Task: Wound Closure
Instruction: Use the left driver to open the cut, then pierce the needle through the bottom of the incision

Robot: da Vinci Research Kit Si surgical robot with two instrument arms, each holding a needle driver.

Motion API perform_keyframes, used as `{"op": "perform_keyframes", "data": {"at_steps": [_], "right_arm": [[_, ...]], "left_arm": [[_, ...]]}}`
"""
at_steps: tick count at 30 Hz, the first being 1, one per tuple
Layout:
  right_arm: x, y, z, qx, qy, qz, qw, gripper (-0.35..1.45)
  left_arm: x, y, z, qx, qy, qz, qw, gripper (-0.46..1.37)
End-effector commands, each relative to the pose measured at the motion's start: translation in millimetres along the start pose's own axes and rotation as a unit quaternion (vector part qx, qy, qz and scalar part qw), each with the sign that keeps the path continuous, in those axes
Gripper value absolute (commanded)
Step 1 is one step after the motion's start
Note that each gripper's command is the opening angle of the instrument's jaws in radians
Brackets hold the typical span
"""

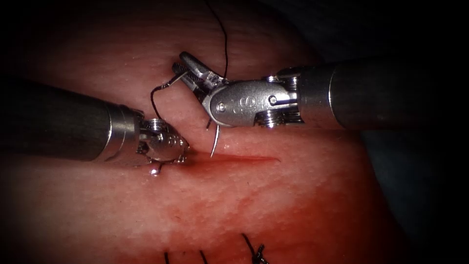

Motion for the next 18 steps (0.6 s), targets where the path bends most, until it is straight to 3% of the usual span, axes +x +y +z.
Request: {"op": "perform_keyframes", "data": {"at_steps": [1, 5, 12, 18], "right_arm": [[-0.1, -0.4, 0.3, -0.004, 0.002, -0.002, 1.000, -0.35], [-0.5, -1.3, 0.5, -0.006, 0.005, -0.004, 1.000, -0.35], [-1.1, -2.0, 0.3, -0.008, 0.008, -0.008, 1.000, -0.35], [-1.4, -2.9, 0.5, -0.010, 0.010, -0.010, 1.000, -0.35]], "left_arm": [[0.0, 0.0, 0.0, 0.002, 0.000, 0.000, 1.0000, 0.33], [-0.1, 0.0, 0.0, 0.002, 0.000, 0.000, 1.0000, 0.37], [-0.2, 0.1, -0.1, 0.002, 0.000, 0.001, 1.0000, 0.61], [-0.3, 0.1, -0.2, 0.001, 0.000, 0.002, 1.0000, 0.51]]}}
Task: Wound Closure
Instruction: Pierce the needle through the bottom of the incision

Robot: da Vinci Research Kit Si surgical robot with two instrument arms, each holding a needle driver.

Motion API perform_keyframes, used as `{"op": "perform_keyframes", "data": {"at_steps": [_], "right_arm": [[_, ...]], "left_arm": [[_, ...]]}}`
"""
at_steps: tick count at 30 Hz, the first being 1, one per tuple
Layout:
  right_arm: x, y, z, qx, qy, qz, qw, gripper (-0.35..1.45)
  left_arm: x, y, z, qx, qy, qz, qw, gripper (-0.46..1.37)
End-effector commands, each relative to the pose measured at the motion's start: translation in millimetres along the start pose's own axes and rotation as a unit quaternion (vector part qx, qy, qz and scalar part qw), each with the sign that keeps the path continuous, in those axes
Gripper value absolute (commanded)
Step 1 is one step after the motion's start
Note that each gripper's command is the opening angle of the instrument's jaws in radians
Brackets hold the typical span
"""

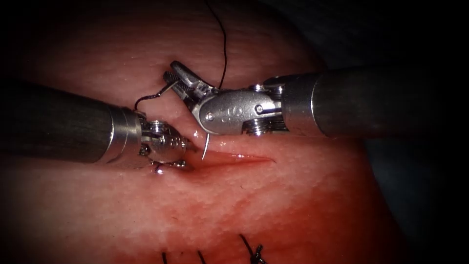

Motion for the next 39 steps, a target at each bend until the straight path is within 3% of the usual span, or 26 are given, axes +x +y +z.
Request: {"op": "perform_keyframes", "data": {"at_steps": [1, 9, 22, 32, 34, 39], "right_arm": [[-0.1, -0.1, 0.0, -0.004, 0.000, -0.001, 1.000, -0.35], [-0.3, -2.6, -0.1, -0.009, 0.006, -0.007, 1.000, -0.35], [-0.4, -3.4, -2.4, -0.018, 0.010, -0.011, 1.000, -0.35], [-0.2, -4.0, -3.0, -0.029, 0.016, -0.003, 0.999, -0.35], [-0.4, -4.1, -3.1, -0.031, 0.016, -0.001, 0.999, -0.35], [-0.8, -3.8, -3.3, -0.035, 0.014, 0.005, 0.999, -0.35]], "left_arm": [[-0.1, 0.0, -0.1, 0.000, 0.000, 0.000, 1.0000, 0.51], [-0.2, 0.0, -1.1, -0.006, 0.000, 0.001, 1.0000, 0.44], [0.4, 1.7, -2.9, -0.008, 0.008, -0.008, 0.9999, 0.49], [0.0, 3.1, -4.3, 0.003, 0.029, -0.018, 0.9994, 0.16], [-0.1, 4.0, -4.9, 0.015, 0.036, -0.018, 0.9991, -0.02], [0.6, 7.1, -7.6, 0.025, 0.054, -0.008, 0.9982, -0.05]]}}
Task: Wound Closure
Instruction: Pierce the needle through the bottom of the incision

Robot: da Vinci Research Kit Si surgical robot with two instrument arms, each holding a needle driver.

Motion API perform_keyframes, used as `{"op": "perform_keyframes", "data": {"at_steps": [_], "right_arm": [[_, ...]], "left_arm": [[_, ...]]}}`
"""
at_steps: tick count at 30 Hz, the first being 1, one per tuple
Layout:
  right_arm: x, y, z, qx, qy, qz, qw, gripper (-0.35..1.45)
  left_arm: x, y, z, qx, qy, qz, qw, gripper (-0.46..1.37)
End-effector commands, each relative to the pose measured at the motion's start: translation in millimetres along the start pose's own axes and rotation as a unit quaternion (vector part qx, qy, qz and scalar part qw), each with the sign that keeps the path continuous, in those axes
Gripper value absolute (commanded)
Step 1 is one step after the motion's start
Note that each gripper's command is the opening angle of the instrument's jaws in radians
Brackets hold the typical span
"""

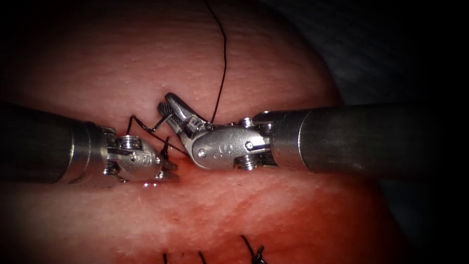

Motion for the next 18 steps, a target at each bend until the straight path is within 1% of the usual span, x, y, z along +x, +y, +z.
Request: {"op": "perform_keyframes", "data": {"at_steps": [1, 3, 7, 9, 12, 14, 16, 18], "right_arm": [[0.0, 0.1, -0.1, -0.003, -0.001, 0.001, 1.000, -0.35], [0.0, 0.2, -0.3, -0.005, -0.002, 0.005, 1.000, -0.35], [-0.2, 0.6, -0.6, -0.008, -0.008, 0.032, 0.999, -0.35], [-0.3, 0.9, -0.6, -0.009, -0.012, 0.050, 0.999, -0.35], [-0.4, 1.7, -0.3, -0.015, -0.022, 0.087, 0.996, -0.35], [-0.5, 2.2, 0.0, -0.020, -0.030, 0.116, 0.993, -0.35], [-0.5, 2.4, 0.2, -0.020, -0.036, 0.129, 0.991, -0.35], [-0.7, 2.8, 0.5, -0.020, -0.046, 0.158, 0.986, -0.35]], "left_arm": [[0.2, 0.6, -0.5, 0.003, 0.007, 0.003, 1.0000, -0.07], [0.6, 1.7, -1.3, 0.009, 0.013, 0.005, 0.9999, -0.10], [1.2, 4.7, -2.4, 0.025, 0.022, 0.015, 0.9993, -0.26], [1.3, 5.8, -2.5, 0.024, 0.026, 0.018, 0.9992, -0.25], [1.2, 6.9, -2.5, 0.020, 0.031, 0.020, 0.9991, -0.17], [1.0, 7.0, -2.2, 0.021, 0.033, 0.020, 0.9990, -0.15], [1.0, 6.8, -1.9, 0.023, 0.034, 0.020, 0.9989, -0.16], [0.8, 6.3, -1.4, 0.024, 0.038, 0.024, 0.9987, -0.18]]}}
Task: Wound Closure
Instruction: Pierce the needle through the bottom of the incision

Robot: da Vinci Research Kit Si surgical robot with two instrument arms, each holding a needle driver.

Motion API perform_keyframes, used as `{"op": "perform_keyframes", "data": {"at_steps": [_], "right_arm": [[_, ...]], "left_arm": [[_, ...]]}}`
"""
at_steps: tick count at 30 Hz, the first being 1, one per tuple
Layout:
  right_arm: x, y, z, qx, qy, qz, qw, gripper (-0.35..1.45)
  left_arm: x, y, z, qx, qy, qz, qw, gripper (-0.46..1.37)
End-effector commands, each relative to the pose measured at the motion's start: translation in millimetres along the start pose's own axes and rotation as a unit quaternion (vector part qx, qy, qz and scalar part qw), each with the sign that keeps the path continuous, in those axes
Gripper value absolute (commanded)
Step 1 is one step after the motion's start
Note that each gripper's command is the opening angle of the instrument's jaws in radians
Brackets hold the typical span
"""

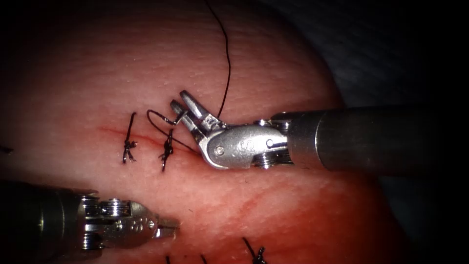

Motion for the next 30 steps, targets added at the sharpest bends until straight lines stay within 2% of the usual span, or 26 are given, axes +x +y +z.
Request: {"op": "perform_keyframes", "data": {"at_steps": [1, 4, 8, 15, 30], "right_arm": [[-0.3, 0.0, -0.1, -0.001, -0.008, 0.020, 1.000, -0.35], [-0.6, 0.5, 0.2, 0.002, -0.021, 0.061, 0.998, -0.35], [-1.0, 0.9, 0.2, 0.001, -0.025, 0.083, 0.996, -0.35], [-1.2, 1.9, 1.2, 0.000, -0.045, 0.127, 0.991, -0.35], [-0.7, 3.1, 2.4, -0.011, -0.086, 0.163, 0.983, -0.35]], "left_arm": [[-0.2, -0.3, 0.3, 0.002, 0.003, 0.002, 1.0000, -0.20], [-0.6, -1.3, 1.4, 0.007, 0.008, -0.006, 0.9999, -0.26], [-0.8, -2.1, 2.3, 0.011, 0.013, -0.012, 0.9998, -0.25], [-0.2, -3.4, 4.1, 0.010, 0.035, -0.019, 0.9992, -0.29], [-0.7, -2.6, 6.8, 0.005, 0.050, -0.028, 0.9984, -0.30]]}}
